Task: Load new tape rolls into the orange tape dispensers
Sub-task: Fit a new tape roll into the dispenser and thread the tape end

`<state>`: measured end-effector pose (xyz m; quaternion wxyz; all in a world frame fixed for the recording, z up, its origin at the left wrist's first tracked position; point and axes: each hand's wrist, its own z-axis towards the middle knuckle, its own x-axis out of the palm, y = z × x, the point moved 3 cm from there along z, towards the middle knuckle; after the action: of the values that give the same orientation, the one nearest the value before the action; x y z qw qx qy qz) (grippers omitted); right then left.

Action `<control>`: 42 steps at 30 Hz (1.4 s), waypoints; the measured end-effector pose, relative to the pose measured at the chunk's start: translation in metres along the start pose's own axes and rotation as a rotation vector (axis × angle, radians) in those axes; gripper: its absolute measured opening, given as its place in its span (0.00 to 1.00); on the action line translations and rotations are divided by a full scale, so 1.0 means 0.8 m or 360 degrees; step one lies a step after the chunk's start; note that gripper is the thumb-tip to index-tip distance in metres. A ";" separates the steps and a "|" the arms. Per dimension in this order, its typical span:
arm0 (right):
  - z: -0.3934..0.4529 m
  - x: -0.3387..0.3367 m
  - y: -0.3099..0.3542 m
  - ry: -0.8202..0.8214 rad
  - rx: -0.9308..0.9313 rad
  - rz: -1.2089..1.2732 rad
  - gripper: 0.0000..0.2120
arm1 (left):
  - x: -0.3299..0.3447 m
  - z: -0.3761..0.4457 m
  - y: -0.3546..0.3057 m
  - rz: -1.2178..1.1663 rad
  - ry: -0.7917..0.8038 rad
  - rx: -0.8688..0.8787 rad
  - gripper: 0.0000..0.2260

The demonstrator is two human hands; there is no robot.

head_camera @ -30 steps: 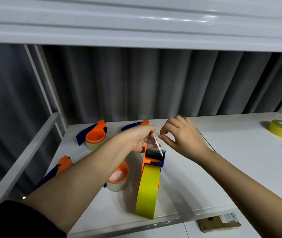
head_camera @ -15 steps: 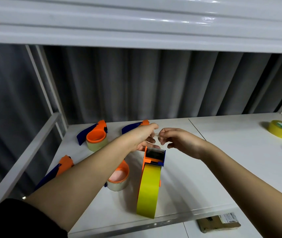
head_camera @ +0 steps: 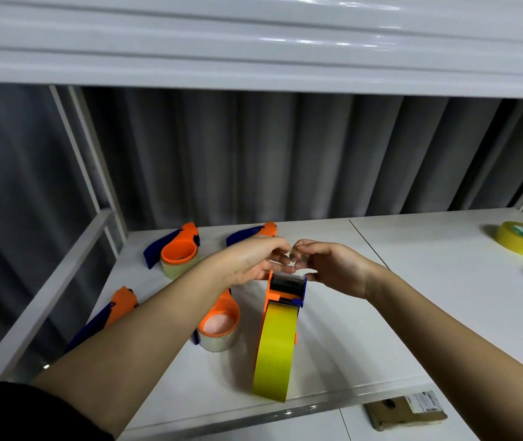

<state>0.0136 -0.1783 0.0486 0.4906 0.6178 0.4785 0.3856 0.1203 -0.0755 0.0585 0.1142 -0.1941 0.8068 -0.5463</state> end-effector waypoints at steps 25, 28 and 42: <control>-0.023 0.010 0.011 -0.0554 -0.0593 -0.1123 0.04 | 0.005 -0.002 0.003 0.0026 -0.0029 -0.0144 0.06; -0.020 0.013 0.007 -0.0511 -0.0377 -0.0915 0.05 | 0.004 -0.003 0.005 0.0030 -0.0056 -0.0135 0.10; -0.004 -0.002 0.017 -0.0067 0.0212 -0.0628 0.08 | -0.005 -0.005 0.009 0.0123 -0.0045 -0.0053 0.06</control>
<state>0.0130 -0.1799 0.0628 0.5245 0.5510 0.6045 0.2365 0.1209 -0.0684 0.0529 0.1434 -0.1725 0.8210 -0.5250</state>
